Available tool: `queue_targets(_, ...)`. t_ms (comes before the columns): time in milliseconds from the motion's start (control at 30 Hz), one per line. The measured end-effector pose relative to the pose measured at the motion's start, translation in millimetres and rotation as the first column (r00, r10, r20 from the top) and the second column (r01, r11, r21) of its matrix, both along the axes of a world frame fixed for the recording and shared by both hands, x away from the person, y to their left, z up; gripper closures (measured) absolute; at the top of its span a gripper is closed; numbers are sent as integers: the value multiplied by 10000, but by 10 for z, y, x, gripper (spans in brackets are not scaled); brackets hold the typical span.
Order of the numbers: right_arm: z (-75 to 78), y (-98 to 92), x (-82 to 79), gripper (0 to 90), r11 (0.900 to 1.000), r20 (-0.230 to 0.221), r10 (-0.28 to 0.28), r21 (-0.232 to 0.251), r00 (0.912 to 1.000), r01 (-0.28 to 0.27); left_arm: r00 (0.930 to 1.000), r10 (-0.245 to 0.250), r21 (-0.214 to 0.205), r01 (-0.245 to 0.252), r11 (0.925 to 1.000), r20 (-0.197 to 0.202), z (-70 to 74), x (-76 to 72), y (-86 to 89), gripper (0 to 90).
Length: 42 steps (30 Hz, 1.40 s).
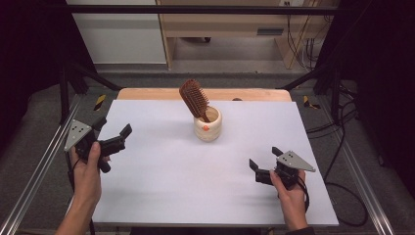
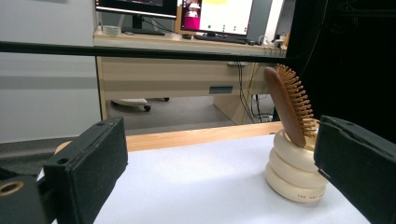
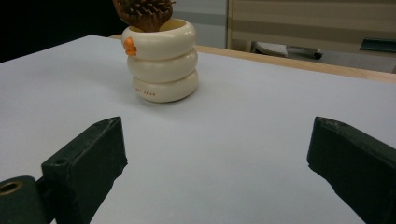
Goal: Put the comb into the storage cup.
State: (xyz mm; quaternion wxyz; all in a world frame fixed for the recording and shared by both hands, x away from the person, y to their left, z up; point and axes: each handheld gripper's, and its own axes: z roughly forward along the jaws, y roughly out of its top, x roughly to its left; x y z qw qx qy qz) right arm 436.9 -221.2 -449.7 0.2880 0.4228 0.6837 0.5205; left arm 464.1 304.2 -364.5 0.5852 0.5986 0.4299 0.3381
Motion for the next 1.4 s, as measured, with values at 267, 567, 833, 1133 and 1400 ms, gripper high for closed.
queue_targets(267,2,-9,-3,54,10000,22,-21,-1,10000,21,9999,92,322,-93,9994,46,-45,-99,83,30)
queue_targets(567,3,-21,-13,54,10000,11,62,-29,10000,-62,9999,44,390,-49,9992,135,-21,-188,190,29)
queue_targets(833,5,-24,-23,54,9999,15,109,-28,9999,-109,9998,130,388,-137,9992,179,7,-243,311,30)
queue_targets(1133,2,-38,-29,54,9999,12,112,-6,9999,-112,9997,61,557,-75,9984,256,-22,-322,390,29)
queue_targets(1400,5,-41,-40,55,9999,42,162,-50,9999,-162,9996,10,570,-27,9984,298,-49,-389,452,29)
